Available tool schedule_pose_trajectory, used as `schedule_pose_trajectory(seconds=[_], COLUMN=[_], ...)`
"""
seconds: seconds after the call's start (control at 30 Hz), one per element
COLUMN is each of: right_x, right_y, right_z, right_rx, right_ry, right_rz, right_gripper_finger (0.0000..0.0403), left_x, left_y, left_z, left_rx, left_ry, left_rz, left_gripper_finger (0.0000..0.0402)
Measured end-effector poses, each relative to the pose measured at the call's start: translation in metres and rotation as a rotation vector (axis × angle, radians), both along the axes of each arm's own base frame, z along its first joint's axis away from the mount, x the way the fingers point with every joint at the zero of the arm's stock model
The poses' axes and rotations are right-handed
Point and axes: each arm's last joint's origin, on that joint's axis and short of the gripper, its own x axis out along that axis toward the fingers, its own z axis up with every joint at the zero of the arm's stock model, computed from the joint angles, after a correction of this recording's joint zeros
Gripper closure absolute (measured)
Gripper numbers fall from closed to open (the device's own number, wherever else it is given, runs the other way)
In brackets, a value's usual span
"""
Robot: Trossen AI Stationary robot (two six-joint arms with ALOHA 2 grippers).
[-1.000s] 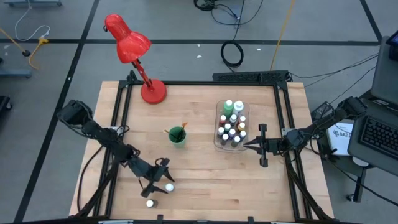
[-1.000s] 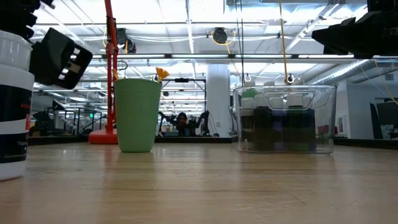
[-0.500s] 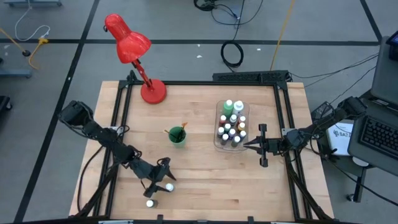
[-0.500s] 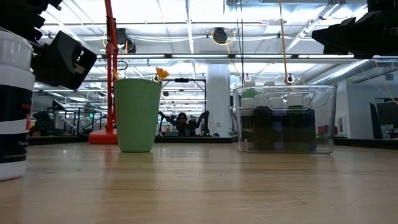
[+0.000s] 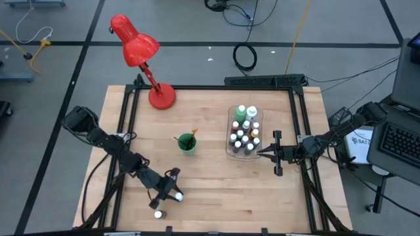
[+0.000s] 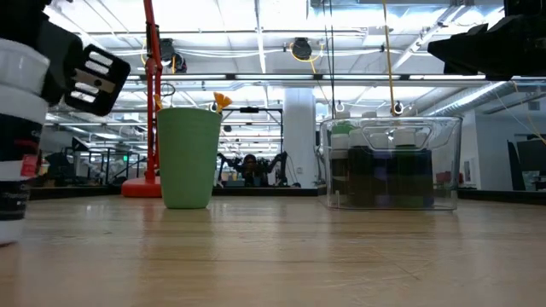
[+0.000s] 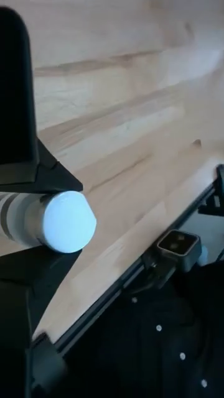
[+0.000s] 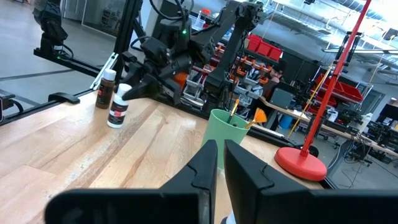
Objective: Pick & Place Paint Supplies
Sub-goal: Put the small white paint bottle into the transparent bin
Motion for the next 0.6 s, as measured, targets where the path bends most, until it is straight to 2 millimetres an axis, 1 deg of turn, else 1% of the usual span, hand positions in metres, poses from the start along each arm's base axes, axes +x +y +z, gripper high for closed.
schedule_pose_trajectory(seconds=[0.07,0.17,0.27,0.33,0.37,0.43,0.5,0.57,0.6], right_x=[0.0,0.0,0.0,0.0,0.0,0.0,0.0,0.0,0.0], right_y=[0.0,0.0,0.0,0.0,0.0,0.0,0.0,0.0,0.0], right_z=[0.0,0.0,0.0,0.0,0.0,0.0,0.0,0.0,0.0], right_rx=[0.0,0.0,0.0,0.001,0.001,0.0,0.0,0.0,0.0], right_ry=[0.0,0.0,0.001,0.0,0.001,0.001,0.001,0.0,0.001], right_rz=[0.0,0.0,0.0,0.0,0.0,0.0,0.0,0.002,0.003], right_gripper_finger=[0.038,0.038,0.038,0.038,0.038,0.038,0.038,0.038,0.038], left_x=[0.002,0.012,0.027,0.039,0.046,0.066,0.087,0.106,0.113], left_y=[0.002,0.005,0.006,0.008,0.01,0.018,0.035,0.053,0.062], left_z=[0.002,0.01,0.025,0.037,0.046,0.072,0.102,0.122,0.128], left_rx=[0.0,-0.027,-0.066,-0.031,-0.002,0.039,0.041,0.052,0.076], left_ry=[-0.027,-0.049,-0.037,-0.034,-0.054,-0.134,-0.219,-0.282,-0.304], left_rz=[-0.003,0.016,-0.008,-0.02,-0.012,0.075,0.192,0.256,0.258], left_gripper_finger=[0.0305,0.0305,0.0305,0.0305,0.0305,0.0305,0.0305,0.0305,0.0305])
